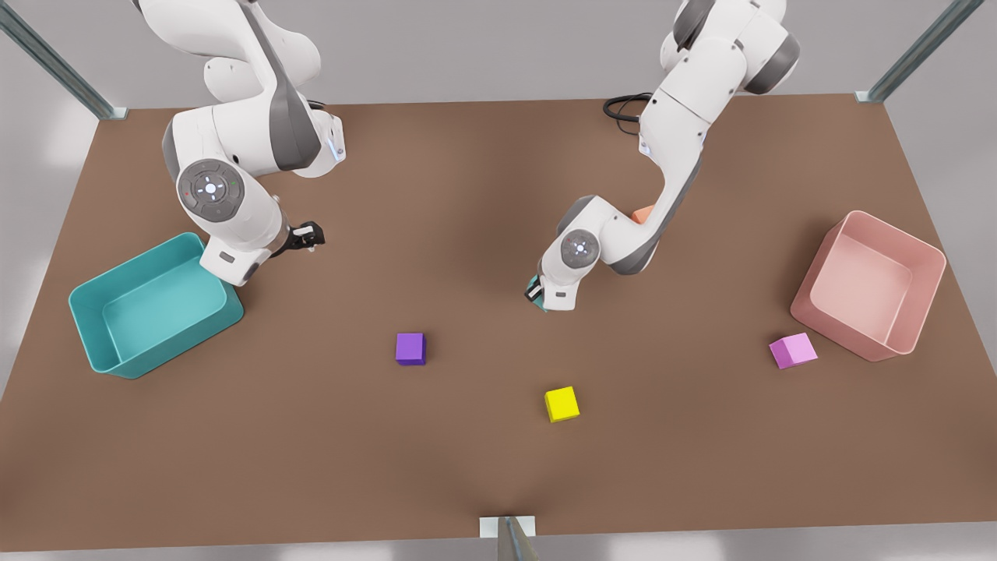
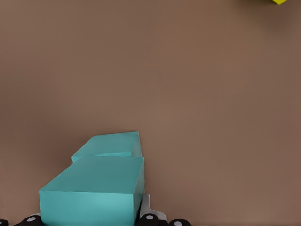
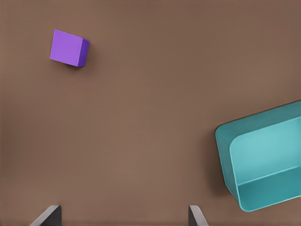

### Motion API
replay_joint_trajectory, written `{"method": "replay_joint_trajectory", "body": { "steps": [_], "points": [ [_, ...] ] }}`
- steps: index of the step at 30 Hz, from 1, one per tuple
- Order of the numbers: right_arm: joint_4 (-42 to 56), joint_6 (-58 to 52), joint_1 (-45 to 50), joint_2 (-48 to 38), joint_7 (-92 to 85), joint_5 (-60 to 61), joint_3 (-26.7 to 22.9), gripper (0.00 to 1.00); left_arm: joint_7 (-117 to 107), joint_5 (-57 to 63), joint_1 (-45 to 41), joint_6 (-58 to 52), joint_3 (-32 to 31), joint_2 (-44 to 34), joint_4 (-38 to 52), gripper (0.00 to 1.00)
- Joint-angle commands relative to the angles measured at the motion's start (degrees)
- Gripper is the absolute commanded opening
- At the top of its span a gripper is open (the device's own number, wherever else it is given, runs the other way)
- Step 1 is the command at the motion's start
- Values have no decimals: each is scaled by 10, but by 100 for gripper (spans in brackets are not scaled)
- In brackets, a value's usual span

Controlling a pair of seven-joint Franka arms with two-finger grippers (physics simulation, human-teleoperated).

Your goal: Stack the two blue cubes on top of each other

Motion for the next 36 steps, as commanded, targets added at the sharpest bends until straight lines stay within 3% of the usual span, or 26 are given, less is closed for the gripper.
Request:
{"method": "replay_joint_trajectory", "body": {
  "steps": [1, 18, 26, 28, 30, 32, 33, 34, 36],
  "points": [
    [0, 0, 0, 0, -25, 0, 0, 100, -23, 7, 0, -18, 0, 1, 1, 100],
    [11, 1, 1, -2, -24, -1, -1, 100, -45, 7, 12, -22, -8, -5, 9, 100],
    [31, 0, 5, -2, -31, -8, 0, 100, -46, -1, 42, -100, -20, -58, 18, 100],
    [31, 0, 4, -3, -32, -8, 0, 100, -42, -12, 89, -225, -27, -132, 42, 100],
    [31, 0, 5, -5, -31, -8, 0, 100, 188, 6, 217, -463, -27, -146, 233, 100],
    [30, 0, 5, -5, -31, -8, 0, 100, 595, 96, 284, -526, -26, -147, 276, 100],
    [30, 0, 5, -5, -31, -8, 0, 100, 829, 123, 299, -502, 15, -161, 263, 100],
    [30, 0, 5, -4, -31, -8, 0, 100, 925, 62, 188, -481, 171, -187, 227, 100],
    [29, 0, 5, -4, -32, -8, 0, 100, 925, 41, 153, -513, 200, -213, 227, 100]
  ]
}}
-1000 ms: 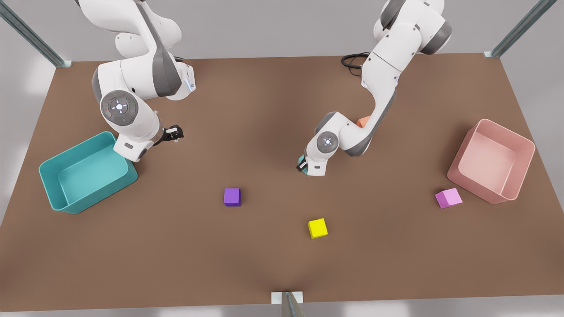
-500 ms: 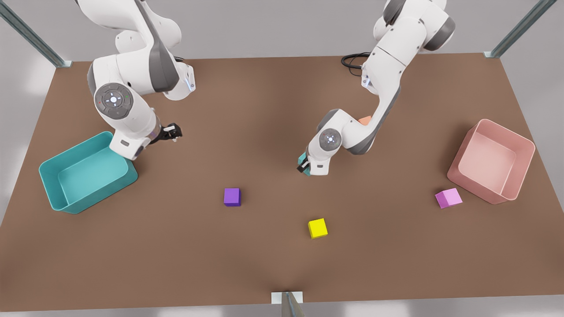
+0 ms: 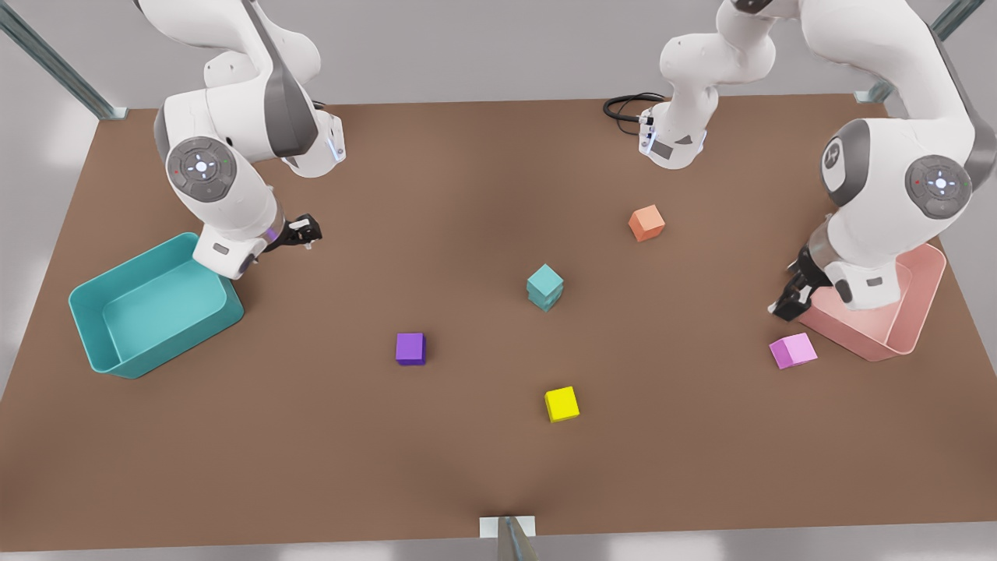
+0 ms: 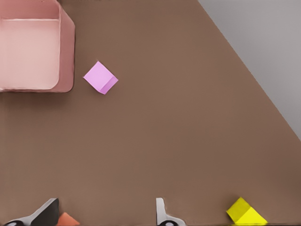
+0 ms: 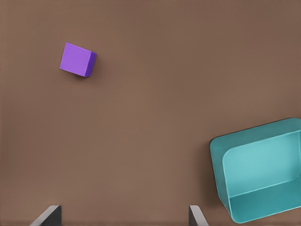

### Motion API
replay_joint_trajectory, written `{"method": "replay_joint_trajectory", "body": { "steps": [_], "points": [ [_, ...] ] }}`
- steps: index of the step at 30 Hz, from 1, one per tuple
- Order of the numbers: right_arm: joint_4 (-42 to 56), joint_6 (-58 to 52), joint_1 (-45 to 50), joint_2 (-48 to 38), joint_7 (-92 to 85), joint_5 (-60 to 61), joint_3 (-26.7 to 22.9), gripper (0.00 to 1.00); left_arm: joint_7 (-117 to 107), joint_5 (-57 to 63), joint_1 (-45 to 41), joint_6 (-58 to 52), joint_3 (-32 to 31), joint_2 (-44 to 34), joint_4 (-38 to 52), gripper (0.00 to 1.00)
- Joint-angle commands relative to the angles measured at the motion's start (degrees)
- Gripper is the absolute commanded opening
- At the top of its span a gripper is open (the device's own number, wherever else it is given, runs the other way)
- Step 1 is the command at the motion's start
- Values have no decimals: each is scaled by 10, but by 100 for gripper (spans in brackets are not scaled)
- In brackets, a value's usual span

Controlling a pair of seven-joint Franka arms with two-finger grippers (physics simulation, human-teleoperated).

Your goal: Stack the two blue cubes on top of each other

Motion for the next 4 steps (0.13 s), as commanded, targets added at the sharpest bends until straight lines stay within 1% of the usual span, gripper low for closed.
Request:
{"method": "replay_joint_trajectory", "body": {
  "steps": [1, 4],
  "points": [
    [0, 0, -1, 0, -6, 0, 0, 100, 700, -30, -27, -125, 23, -9, -1, 100],
    [-2, 1, -3, 0, -7, 3, 0, 100, 700, -33, -27, -126, 23, -9, -1, 100]
  ]
}}
